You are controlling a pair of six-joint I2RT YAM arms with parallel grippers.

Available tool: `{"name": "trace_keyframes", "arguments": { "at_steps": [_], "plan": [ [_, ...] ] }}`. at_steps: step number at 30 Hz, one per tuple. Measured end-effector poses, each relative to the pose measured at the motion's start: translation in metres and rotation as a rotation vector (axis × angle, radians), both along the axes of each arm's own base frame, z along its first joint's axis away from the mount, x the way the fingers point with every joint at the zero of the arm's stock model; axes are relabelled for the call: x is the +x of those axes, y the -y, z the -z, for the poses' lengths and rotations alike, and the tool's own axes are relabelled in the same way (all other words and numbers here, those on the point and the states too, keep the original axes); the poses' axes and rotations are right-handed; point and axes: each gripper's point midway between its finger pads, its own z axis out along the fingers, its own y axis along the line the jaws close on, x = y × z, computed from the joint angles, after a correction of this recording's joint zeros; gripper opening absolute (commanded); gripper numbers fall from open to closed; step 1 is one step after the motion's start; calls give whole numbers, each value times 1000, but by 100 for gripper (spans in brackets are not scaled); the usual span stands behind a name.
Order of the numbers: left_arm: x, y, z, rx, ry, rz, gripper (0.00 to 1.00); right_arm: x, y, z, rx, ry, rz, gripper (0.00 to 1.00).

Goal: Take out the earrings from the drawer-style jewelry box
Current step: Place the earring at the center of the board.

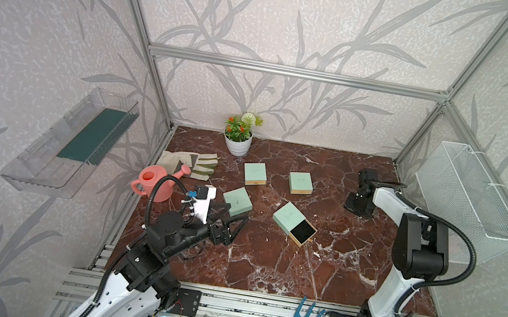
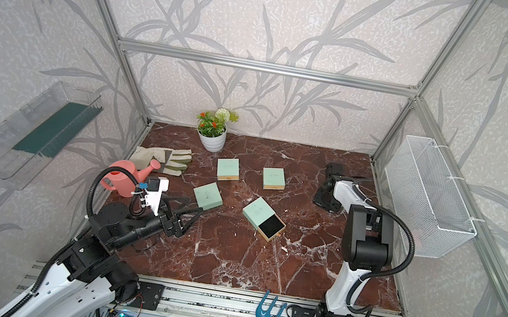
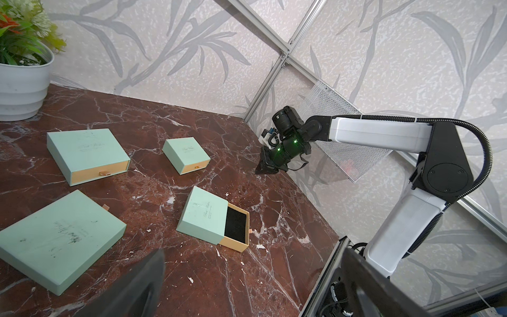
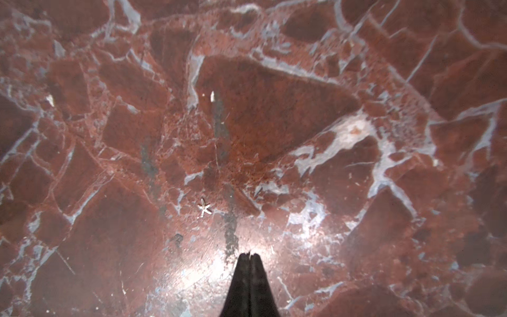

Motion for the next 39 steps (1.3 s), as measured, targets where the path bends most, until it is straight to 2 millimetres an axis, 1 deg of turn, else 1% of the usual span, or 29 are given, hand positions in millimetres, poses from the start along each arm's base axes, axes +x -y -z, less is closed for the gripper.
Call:
{"name": "trace_keyframes", "arguments": {
  "at_steps": [8,12,25,36,39],
  "plan": [
    [3,0,4,8,-13,-5,99,0,-9,2,32,0,-25,0],
    [3,0,5,10,-16,-6,99,-1,-10,6,30,-9,-35,0],
    [4,0,5,10,-17,-7,99,-17,-14,21,28,-59,-53,0],
    [4,0,5,11,-18,-7,99,-19,-17,21,24,-59,-75,0],
    [4,0,5,12,-19,-7,99,-19,-18,21,23,-59,-80,6]
  ]
}}
